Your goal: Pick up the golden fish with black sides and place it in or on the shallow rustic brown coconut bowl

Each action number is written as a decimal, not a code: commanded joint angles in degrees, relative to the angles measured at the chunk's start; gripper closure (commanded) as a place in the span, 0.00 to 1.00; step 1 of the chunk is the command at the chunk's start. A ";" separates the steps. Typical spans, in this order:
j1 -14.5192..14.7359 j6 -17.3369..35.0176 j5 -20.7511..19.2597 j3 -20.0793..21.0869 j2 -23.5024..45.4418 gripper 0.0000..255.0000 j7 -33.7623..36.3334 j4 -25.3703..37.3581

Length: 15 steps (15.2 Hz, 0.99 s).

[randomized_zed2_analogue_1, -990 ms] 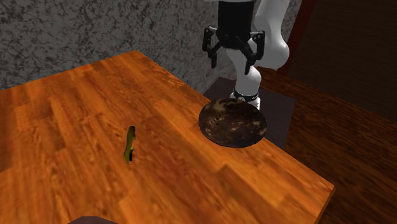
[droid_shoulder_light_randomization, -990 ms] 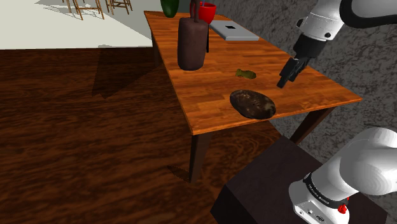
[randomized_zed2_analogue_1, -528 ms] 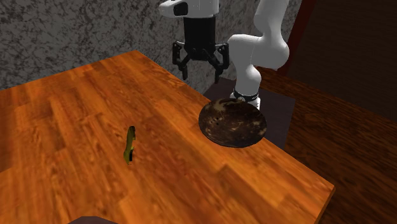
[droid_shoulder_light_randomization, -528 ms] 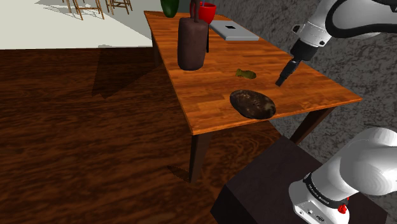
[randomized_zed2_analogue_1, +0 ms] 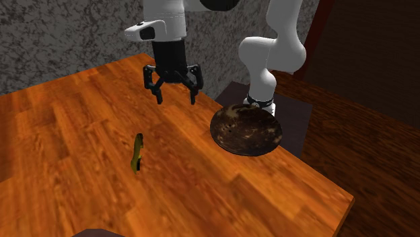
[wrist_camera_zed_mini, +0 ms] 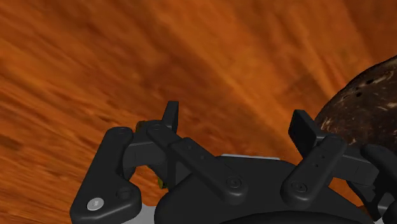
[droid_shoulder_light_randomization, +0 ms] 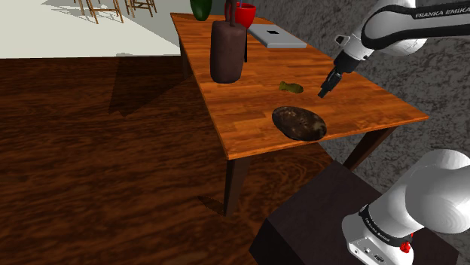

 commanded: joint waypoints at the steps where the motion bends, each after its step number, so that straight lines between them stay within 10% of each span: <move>1: 1.87 2.26 2.08 -3.41 3.64 0.00 -6.23 2.16; 8: 9.65 5.33 18.82 -15.53 21.57 0.00 -31.70 14.30; 15: 10.21 8.86 22.79 -15.28 25.07 0.00 -34.37 12.94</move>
